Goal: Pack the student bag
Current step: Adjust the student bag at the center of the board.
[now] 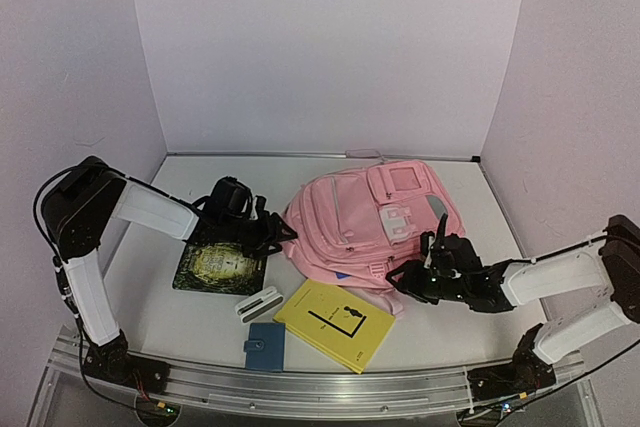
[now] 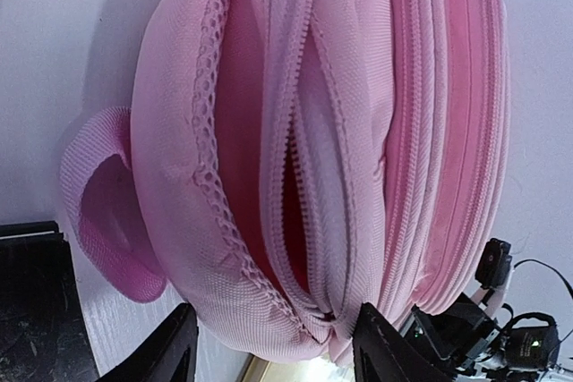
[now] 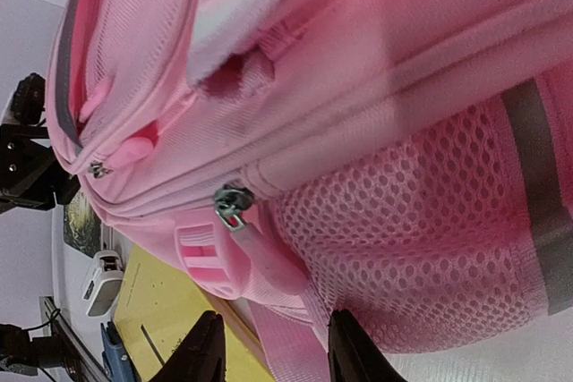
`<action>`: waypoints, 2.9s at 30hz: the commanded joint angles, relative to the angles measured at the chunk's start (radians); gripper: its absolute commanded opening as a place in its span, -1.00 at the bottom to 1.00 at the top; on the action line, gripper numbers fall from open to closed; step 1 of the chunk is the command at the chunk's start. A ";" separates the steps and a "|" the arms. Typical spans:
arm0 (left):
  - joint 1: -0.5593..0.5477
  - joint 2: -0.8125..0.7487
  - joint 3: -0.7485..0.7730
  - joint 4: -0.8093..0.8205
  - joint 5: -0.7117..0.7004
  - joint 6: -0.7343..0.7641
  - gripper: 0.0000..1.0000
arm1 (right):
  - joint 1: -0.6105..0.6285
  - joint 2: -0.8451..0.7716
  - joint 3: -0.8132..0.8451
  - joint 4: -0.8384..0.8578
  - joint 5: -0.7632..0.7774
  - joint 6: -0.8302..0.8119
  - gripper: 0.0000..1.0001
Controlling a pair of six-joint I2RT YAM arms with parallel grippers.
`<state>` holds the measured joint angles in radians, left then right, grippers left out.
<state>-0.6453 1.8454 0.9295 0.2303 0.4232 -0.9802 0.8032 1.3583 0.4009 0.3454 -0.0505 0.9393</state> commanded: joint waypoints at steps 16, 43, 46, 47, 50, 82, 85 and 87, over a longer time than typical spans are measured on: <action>-0.001 0.023 0.050 0.046 0.031 -0.009 -0.36 | 0.085 -0.029 -0.076 0.047 0.111 0.275 -0.36; -0.001 0.008 0.039 0.058 0.040 -0.018 -0.46 | 0.085 0.196 -0.028 0.278 0.065 0.319 -0.44; -0.001 0.006 0.037 0.059 0.041 -0.017 -0.45 | 0.086 0.230 -0.021 0.314 0.065 0.332 -0.50; -0.001 0.006 0.036 0.060 0.041 -0.017 -0.45 | 0.086 0.236 -0.018 0.321 0.068 0.336 -0.53; 0.000 0.000 0.029 0.064 0.041 -0.014 -0.45 | 0.086 0.244 -0.013 0.337 0.081 0.353 -0.66; -0.388 -0.178 0.164 -0.310 -0.520 0.847 0.71 | 0.086 -0.221 0.042 0.014 0.225 0.330 -1.00; -0.427 -0.124 0.202 -0.317 -0.670 0.964 0.75 | 0.086 -0.220 0.047 0.011 0.223 0.326 -1.00; -0.442 -0.079 0.244 -0.328 -0.732 1.022 0.76 | 0.085 -0.221 0.045 0.007 0.224 0.324 -1.00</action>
<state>-1.0714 1.7021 1.0871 -0.0756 -0.0637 -0.1568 0.8871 1.1721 0.3857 0.2801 0.1413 1.2822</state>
